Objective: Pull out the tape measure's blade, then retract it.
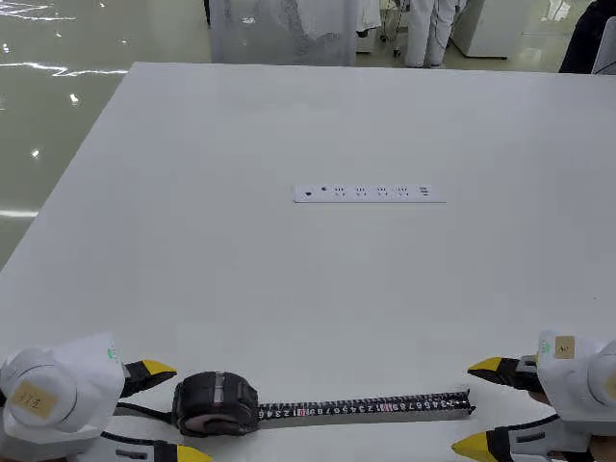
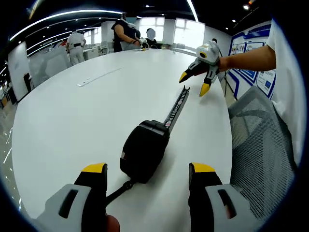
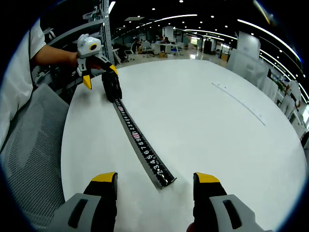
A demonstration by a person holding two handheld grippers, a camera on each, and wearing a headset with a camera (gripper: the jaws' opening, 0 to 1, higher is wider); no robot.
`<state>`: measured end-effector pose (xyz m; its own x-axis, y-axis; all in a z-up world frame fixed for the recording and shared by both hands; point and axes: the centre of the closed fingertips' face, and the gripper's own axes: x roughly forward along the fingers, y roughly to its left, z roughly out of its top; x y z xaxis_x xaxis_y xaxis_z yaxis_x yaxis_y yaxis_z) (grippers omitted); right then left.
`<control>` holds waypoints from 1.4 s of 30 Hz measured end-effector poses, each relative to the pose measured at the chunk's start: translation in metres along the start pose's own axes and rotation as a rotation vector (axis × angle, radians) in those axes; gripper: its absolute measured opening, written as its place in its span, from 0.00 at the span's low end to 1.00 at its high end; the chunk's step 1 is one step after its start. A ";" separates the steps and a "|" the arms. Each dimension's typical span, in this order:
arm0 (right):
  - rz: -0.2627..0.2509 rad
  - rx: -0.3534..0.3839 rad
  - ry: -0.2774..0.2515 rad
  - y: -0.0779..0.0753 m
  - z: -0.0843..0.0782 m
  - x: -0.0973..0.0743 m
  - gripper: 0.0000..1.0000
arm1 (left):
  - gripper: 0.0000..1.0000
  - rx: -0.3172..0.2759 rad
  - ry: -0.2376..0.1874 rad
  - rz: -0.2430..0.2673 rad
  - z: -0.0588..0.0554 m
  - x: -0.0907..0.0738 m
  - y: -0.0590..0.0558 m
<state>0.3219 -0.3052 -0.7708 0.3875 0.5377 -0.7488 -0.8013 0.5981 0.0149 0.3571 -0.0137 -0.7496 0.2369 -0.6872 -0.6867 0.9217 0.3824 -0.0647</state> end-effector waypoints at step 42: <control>-0.129 0.138 -0.134 0.054 0.000 -0.045 0.87 | 0.84 -0.246 -0.135 0.122 -0.023 -0.046 -0.043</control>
<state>0.2611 -0.2969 -0.7366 0.5476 0.5200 -0.6556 -0.6748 0.7377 0.0215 0.2992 0.0155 -0.7323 0.3955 -0.6964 -0.5988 0.7855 0.5943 -0.1724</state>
